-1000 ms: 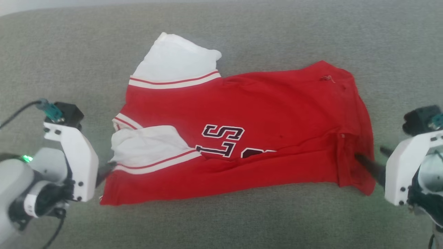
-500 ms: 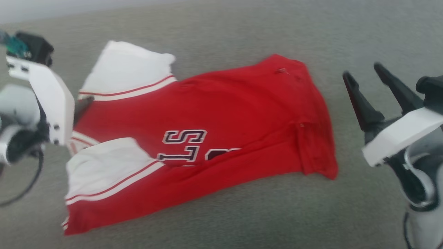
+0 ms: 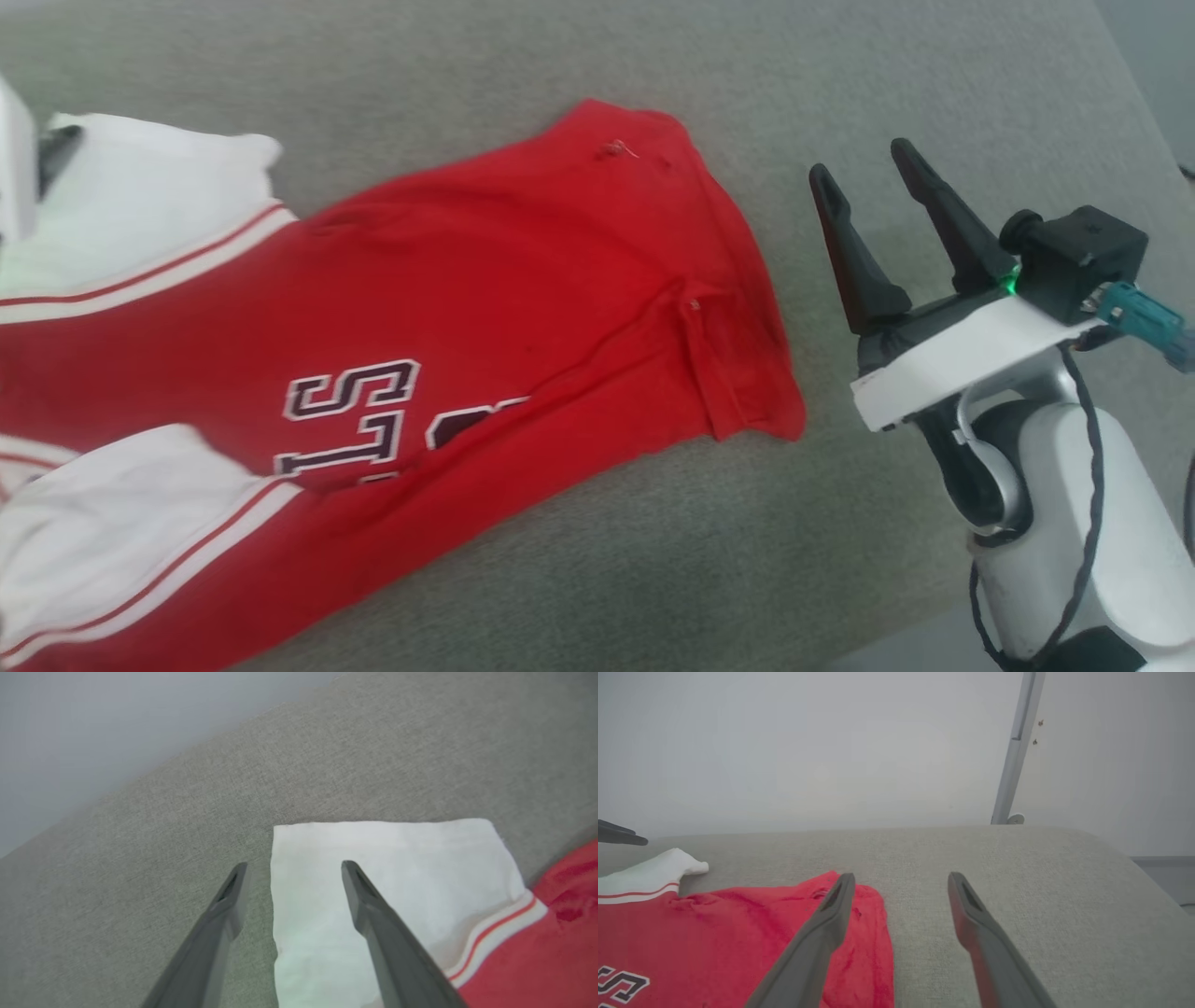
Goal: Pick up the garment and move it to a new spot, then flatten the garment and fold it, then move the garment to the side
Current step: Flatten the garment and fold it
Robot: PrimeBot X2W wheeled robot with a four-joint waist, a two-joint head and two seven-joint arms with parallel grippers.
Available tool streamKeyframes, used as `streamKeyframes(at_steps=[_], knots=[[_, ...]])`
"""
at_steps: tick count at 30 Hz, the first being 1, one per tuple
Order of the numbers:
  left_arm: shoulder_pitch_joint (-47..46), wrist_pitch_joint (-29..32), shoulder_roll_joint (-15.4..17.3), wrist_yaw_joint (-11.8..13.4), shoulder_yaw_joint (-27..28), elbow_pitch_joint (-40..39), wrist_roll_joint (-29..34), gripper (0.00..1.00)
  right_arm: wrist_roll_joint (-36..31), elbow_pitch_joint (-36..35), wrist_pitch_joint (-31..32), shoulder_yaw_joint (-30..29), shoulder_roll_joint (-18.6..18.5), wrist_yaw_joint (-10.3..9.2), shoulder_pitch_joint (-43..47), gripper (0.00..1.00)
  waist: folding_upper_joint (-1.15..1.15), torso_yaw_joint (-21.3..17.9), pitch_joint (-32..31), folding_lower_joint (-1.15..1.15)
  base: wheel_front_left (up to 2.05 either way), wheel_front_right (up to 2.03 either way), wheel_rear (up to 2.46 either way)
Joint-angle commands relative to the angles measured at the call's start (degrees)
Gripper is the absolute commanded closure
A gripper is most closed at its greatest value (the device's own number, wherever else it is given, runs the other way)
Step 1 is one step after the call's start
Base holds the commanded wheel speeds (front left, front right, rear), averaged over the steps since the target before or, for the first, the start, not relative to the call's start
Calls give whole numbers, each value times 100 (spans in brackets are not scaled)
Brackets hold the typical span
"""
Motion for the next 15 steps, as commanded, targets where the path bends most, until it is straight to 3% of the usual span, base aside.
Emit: streamKeyframes(at_steps=[1, 9, 12, 13, 14, 15], knots=[[-79, 48, -31, -32, 12, 145, -6, 0, 55, 40, -47, 46, 22, 0, -73, 0, 0, -188, 197, 0, 0, 0, 0], [-258, 376, -196, -120, -89, 1118, -13, 0, 262, 147, 57, 241, -76, 0, -180, 0, 0, -332, 463, 0, 0, 0, 0], [-147, 762, -329, -115, -191, 1451, -143, 3, 403, 138, 241, 334, -155, 0, -246, 0, 0, -317, 514, 0, 0, 0, 0], [-65, 1019, -379, -140, -253, 1537, -213, 78, 446, 153, 348, 372, -184, 0, -270, 0, 0, -305, 520, 0, 0, 0, 0], [-23, 1212, -422, -73, -265, 1628, -299, 100, 505, 168, 455, 364, -196, 0, -298, 0, 0, -282, 528, 0, 0, 0, 0], [-41, 1330, -471, -65, -296, 1650, -311, 100, 557, 178, 586, 380, -215, 0, -343, 0, 0, -256, 541, 0, 0, 0, 0]])
